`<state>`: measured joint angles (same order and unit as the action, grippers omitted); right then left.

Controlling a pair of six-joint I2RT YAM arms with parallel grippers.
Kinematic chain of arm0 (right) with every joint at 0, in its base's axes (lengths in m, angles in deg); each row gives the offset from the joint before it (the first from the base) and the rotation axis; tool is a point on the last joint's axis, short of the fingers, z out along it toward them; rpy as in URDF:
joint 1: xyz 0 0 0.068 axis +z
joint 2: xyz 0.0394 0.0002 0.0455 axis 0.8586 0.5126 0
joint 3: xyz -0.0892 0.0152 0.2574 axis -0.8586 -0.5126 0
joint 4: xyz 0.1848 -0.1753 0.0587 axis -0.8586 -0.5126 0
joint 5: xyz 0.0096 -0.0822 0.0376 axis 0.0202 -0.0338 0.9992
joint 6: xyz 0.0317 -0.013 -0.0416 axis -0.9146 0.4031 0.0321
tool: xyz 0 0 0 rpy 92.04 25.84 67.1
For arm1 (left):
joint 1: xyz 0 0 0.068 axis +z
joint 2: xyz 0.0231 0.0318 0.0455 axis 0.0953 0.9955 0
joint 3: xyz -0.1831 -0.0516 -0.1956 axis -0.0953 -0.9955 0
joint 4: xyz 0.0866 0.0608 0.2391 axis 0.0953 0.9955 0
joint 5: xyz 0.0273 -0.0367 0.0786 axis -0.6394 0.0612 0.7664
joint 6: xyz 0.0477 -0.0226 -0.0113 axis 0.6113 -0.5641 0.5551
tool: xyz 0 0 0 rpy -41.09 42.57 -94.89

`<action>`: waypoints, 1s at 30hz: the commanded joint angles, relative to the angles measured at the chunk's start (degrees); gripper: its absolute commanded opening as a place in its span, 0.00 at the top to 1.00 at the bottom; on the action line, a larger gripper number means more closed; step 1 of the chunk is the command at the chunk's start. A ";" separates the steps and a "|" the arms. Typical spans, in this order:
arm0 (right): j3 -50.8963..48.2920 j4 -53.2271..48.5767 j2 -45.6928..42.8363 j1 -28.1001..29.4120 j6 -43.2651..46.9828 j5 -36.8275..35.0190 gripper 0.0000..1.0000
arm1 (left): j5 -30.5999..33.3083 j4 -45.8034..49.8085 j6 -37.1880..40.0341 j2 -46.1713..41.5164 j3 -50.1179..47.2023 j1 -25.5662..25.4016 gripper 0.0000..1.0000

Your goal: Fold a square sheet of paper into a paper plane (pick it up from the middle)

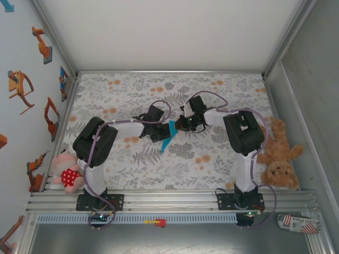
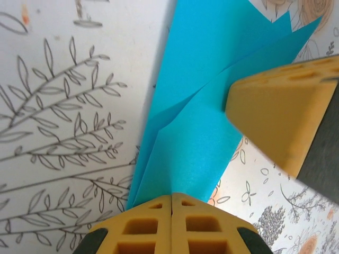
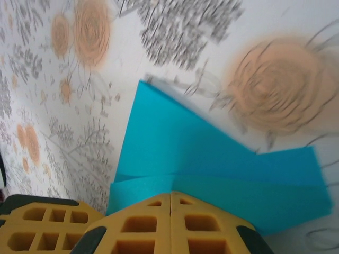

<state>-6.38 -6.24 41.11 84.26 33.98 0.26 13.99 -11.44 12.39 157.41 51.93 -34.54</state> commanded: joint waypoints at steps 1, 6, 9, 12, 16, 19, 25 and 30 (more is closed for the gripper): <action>2.65 0.13 4.17 -5.00 0.45 -8.08 0.95 | 3.35 9.40 0.18 2.90 -2.40 0.66 0.99; 3.89 0.38 5.72 -8.00 -0.06 -7.92 0.96 | 2.97 9.58 0.76 2.81 -2.01 0.85 0.99; 4.24 0.39 5.20 -9.17 0.27 -7.68 0.96 | 2.36 9.47 1.11 2.93 -1.60 1.01 0.99; 4.40 0.19 3.40 -9.68 0.69 -7.17 0.95 | 2.09 10.03 1.89 2.63 -0.51 1.13 0.99; 4.89 -2.23 -0.25 -9.81 1.82 -8.68 0.95 | 0.92 10.38 2.72 1.88 0.45 1.23 0.98; 3.58 -2.72 -4.69 -9.78 1.42 -10.32 0.94 | -0.32 9.72 3.58 0.22 1.35 1.32 0.97; -3.10 -1.75 -16.21 -8.46 -2.91 -14.83 0.84 | -2.44 7.70 4.19 -7.21 4.97 2.01 0.81; -7.14 -4.61 -22.50 -4.76 -6.53 -20.41 0.68 | 0.45 7.29 3.70 -15.82 2.17 4.39 0.58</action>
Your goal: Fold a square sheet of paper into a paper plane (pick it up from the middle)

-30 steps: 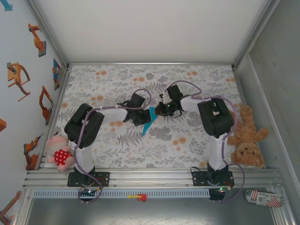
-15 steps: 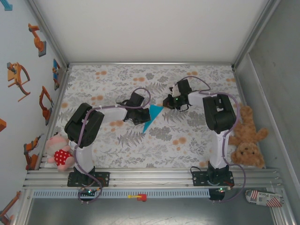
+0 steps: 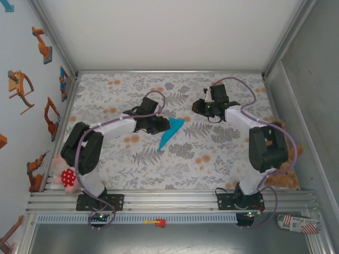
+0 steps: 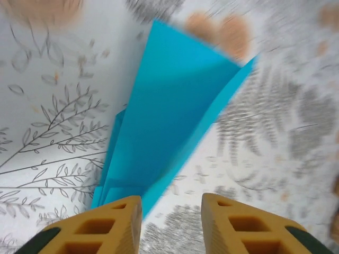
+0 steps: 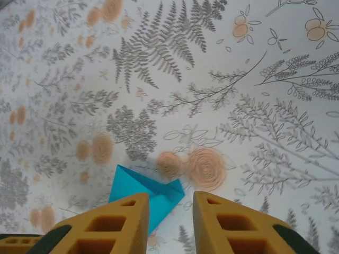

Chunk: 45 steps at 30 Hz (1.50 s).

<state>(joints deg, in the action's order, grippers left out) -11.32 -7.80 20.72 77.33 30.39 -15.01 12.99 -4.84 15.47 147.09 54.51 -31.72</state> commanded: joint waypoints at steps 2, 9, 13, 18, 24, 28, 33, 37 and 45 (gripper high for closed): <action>-2.98 -4.23 -3.68 4.58 -4.92 -7.07 0.62 | 3.02 1.41 0.72 -9.49 -3.21 3.45 0.49; 0.61 -11.35 -2.44 16.19 -13.59 -17.82 0.46 | 13.20 8.00 3.81 -20.17 -10.60 9.02 0.19; 2.99 -13.43 0.98 21.27 -21.77 -22.26 0.44 | 16.17 10.00 5.59 -23.77 -13.47 11.62 0.08; 6.71 -15.44 5.21 25.09 -27.73 -25.73 0.43 | 17.91 10.54 6.39 -25.94 -15.71 13.10 0.04; 7.91 -16.12 8.51 25.97 -32.27 -26.81 0.43 | 17.89 10.74 6.94 -26.41 -16.84 13.92 0.04; 8.88 -17.39 9.99 26.29 -33.63 -26.45 0.45 | 17.24 10.54 7.08 -25.99 -17.29 14.25 0.04; 8.43 -18.16 10.42 26.59 -36.45 -25.92 0.64 | 16.54 10.30 7.10 -25.20 -17.34 14.51 0.04; 7.63 -18.53 9.87 26.71 -38.11 -26.90 0.71 | 16.11 10.23 6.95 -24.54 -17.06 14.67 0.04; 7.17 -18.67 9.21 26.73 -38.64 -28.52 0.91 | 16.13 10.45 6.60 -23.90 -16.45 14.86 0.04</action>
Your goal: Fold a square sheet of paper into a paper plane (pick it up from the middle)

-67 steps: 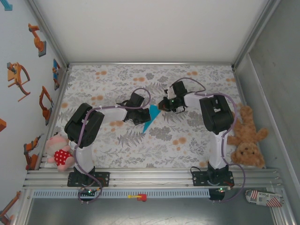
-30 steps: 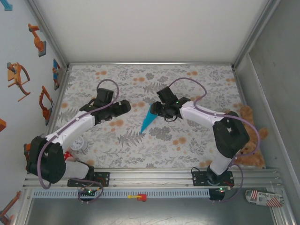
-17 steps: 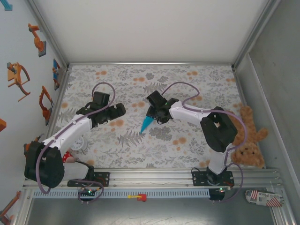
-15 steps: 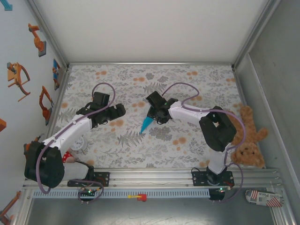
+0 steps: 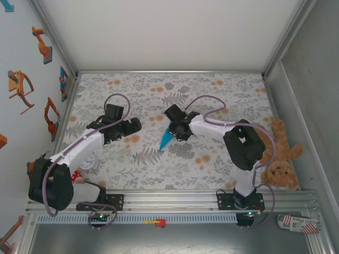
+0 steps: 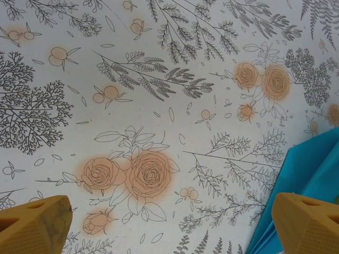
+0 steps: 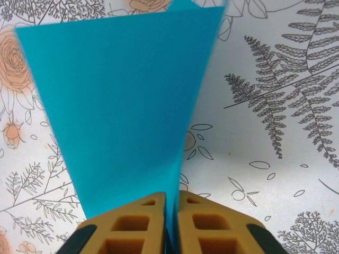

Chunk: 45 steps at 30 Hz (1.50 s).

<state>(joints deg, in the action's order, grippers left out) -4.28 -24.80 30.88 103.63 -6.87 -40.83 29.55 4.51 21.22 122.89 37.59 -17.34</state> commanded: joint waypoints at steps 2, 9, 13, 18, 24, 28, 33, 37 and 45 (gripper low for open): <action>0.13 -1.71 -1.32 0.44 -1.38 -3.10 0.94 | -0.30 1.07 0.52 0.15 0.46 0.55 0.04; 1.97 1.10 -4.34 0.17 8.59 -4.53 1.00 | -1.03 0.52 -1.06 -0.01 -0.10 2.42 0.04; 4.61 6.47 -6.01 -0.02 22.76 2.57 1.00 | -3.16 -2.15 -2.93 -1.11 -2.48 5.13 0.04; 3.51 14.22 -6.95 -1.89 29.77 13.25 1.00 | -3.21 -4.01 -5.35 -3.44 -5.97 8.16 0.03; -2.16 28.22 -4.38 -5.63 28.14 29.05 1.00 | -5.12 -5.86 -6.43 -4.86 -8.21 8.98 0.02; -4.59 34.83 -1.53 -7.08 26.76 34.68 1.00 | -8.21 -8.88 -7.02 -4.84 -9.55 8.84 0.01; -8.31 42.26 2.03 -9.11 23.64 39.05 1.00 | -14.94 -14.52 -8.09 -3.23 -11.14 8.33 0.02; -10.97 45.83 3.76 -10.87 21.92 40.57 1.00 | -19.46 -18.75 -8.81 -0.32 -11.32 7.32 0.06; -15.15 47.54 4.40 -12.72 21.64 40.53 1.00 | -25.69 -23.94 -8.47 8.44 -7.33 3.22 0.22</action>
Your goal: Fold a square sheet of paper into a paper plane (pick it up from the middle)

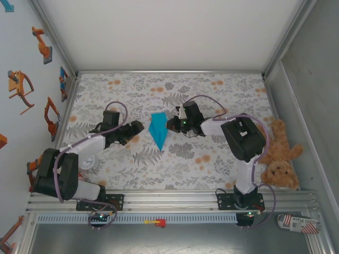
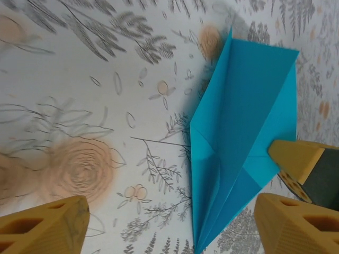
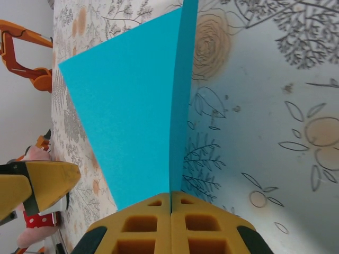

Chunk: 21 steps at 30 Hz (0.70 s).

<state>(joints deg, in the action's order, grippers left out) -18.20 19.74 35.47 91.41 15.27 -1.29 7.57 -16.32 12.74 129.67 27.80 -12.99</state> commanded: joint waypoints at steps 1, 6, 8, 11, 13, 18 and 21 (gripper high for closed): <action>-1.90 3.38 -0.31 -0.77 -0.43 0.61 1.00 | -3.88 -3.23 0.01 2.63 3.05 -1.47 0.23; -3.39 4.28 -0.12 -1.53 -0.58 0.71 1.00 | -6.54 -6.78 -0.86 6.86 4.75 -2.44 0.30; -3.35 4.28 0.18 -1.55 -0.85 0.69 1.00 | -7.23 -6.13 -0.95 9.00 6.26 -2.93 0.36; -3.52 4.37 0.43 -1.66 -1.02 0.08 1.00 | -7.92 -4.23 -0.65 12.09 8.86 -3.58 0.45; -3.52 4.37 0.61 -1.66 -1.10 -0.12 1.00 | -8.44 -4.06 -0.43 13.93 9.92 -3.84 0.48; -3.72 4.55 0.78 -1.75 -1.24 -0.16 1.00 | -10.31 -3.85 -0.34 17.88 12.56 -4.11 0.55; -3.83 4.68 0.69 -1.84 -1.21 -0.14 1.00 | -10.84 -4.90 -0.83 19.78 13.04 -4.15 0.58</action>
<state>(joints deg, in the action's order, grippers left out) -21.35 22.96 35.49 90.03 14.61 -1.33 -1.27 -21.08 11.97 148.36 39.43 -16.97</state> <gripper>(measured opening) 0.049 0.422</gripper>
